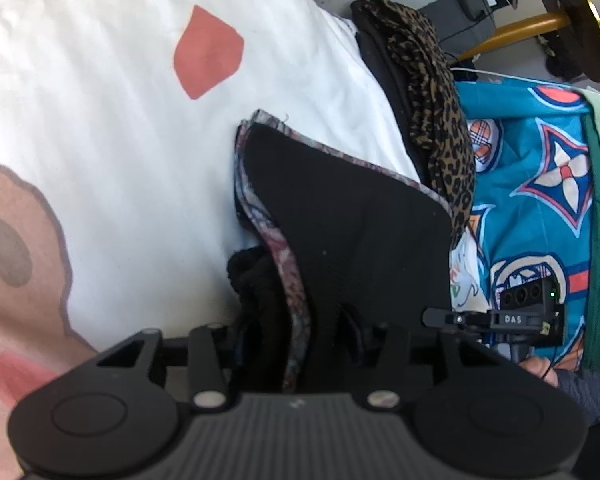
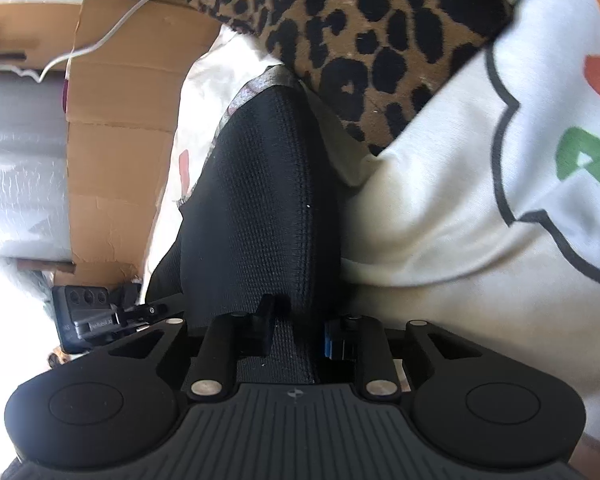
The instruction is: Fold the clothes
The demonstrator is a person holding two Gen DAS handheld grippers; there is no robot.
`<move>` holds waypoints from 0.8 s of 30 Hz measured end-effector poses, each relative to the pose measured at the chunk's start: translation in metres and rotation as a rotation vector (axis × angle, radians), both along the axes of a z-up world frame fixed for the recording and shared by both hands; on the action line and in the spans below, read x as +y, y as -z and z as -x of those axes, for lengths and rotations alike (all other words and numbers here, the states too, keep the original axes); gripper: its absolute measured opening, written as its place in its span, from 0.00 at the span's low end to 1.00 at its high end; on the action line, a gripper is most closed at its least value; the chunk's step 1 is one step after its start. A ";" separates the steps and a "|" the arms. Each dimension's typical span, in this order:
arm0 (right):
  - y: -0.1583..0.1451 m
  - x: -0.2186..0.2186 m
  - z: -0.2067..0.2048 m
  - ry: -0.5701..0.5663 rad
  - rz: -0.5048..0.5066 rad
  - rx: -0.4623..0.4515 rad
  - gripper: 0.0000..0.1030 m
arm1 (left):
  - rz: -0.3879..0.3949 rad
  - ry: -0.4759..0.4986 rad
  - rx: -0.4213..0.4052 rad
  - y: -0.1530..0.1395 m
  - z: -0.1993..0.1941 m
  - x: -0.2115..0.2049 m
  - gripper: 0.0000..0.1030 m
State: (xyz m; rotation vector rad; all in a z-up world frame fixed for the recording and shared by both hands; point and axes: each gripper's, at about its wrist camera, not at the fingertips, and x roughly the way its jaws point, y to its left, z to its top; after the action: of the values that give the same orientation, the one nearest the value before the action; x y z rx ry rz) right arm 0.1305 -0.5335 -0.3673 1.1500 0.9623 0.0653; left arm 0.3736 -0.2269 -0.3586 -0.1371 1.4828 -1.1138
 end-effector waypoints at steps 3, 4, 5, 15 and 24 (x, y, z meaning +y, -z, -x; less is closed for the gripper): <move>-0.006 0.006 -0.004 -0.036 0.053 0.000 0.07 | 0.002 -0.024 -0.001 0.000 0.001 0.006 0.39; -0.008 0.008 -0.004 -0.038 0.063 0.003 0.07 | -0.001 -0.030 -0.009 -0.001 0.002 0.006 0.39; -0.011 0.009 -0.005 -0.040 0.074 0.006 0.06 | -0.009 -0.033 -0.019 -0.002 0.004 0.004 0.37; -0.057 0.020 -0.008 -0.083 0.152 0.053 0.06 | -0.161 -0.040 -0.202 -0.049 0.033 -0.015 0.30; -0.125 0.038 -0.001 -0.173 0.244 -0.022 0.06 | -0.243 -0.092 -0.279 -0.120 0.063 -0.004 0.30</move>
State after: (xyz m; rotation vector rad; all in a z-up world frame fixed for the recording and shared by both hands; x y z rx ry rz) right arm 0.1317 -0.4955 -0.2423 0.8397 1.0185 0.0969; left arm 0.3110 -0.2304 -0.2391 0.1150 1.3335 -0.8336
